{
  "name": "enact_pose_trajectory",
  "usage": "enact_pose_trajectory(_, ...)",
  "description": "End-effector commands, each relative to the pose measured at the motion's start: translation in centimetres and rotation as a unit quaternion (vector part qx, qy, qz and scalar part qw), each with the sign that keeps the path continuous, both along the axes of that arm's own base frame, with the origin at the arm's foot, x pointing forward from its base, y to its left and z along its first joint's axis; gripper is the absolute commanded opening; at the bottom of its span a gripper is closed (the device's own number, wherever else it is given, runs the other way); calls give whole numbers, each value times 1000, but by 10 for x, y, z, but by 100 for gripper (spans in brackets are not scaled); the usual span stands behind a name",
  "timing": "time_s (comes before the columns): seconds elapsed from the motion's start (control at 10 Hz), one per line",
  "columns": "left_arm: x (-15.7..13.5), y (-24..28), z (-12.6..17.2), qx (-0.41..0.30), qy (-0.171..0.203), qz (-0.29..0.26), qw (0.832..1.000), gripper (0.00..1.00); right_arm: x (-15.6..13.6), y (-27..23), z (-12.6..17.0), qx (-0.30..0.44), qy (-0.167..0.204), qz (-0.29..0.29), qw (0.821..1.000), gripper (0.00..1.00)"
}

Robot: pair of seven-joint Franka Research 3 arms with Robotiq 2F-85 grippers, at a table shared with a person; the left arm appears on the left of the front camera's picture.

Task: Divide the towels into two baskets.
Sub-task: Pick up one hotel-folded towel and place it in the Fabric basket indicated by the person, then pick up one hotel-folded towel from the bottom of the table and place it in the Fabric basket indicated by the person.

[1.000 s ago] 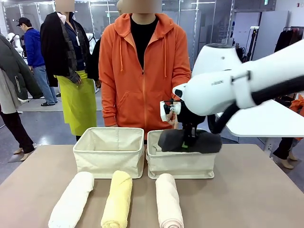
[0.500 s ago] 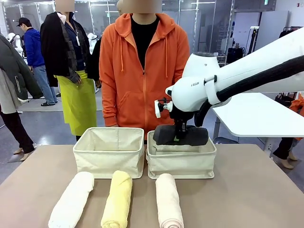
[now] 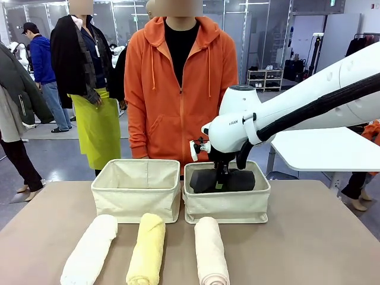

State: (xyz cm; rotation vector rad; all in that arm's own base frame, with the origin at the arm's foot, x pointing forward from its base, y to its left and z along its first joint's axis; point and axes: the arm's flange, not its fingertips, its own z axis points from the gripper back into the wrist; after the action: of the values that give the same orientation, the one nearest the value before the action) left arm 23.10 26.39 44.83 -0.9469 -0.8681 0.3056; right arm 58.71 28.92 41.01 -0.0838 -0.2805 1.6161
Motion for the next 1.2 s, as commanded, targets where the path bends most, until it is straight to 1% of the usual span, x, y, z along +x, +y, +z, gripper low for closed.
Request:
enact_pose_trajectory(0.0,-1,1,1,-2,-6,1,1000,100,2,3,10,-1,2,2,1000,80)
enact_pose_trajectory(0.1,-1,1,1,-2,-6,1,1000,100,2,4,10,0,3,3,1000,94)
enact_pose_trajectory(0.2,-1,1,1,-2,-6,1,1000,100,1,4,9,-1,4,3,1000,100)
enact_pose_trajectory(0.4,-1,1,1,-2,-6,1,1000,100,-1,5,9,-11,2,4,1000,100)
enact_pose_trajectory(0.5,-1,1,1,-2,-6,1,1000,100,1,4,7,4,0,3,1000,100)
enact_pose_trajectory(1.1,-1,1,1,-2,-6,1,1000,100,1,4,7,4,0,3,1000,100)
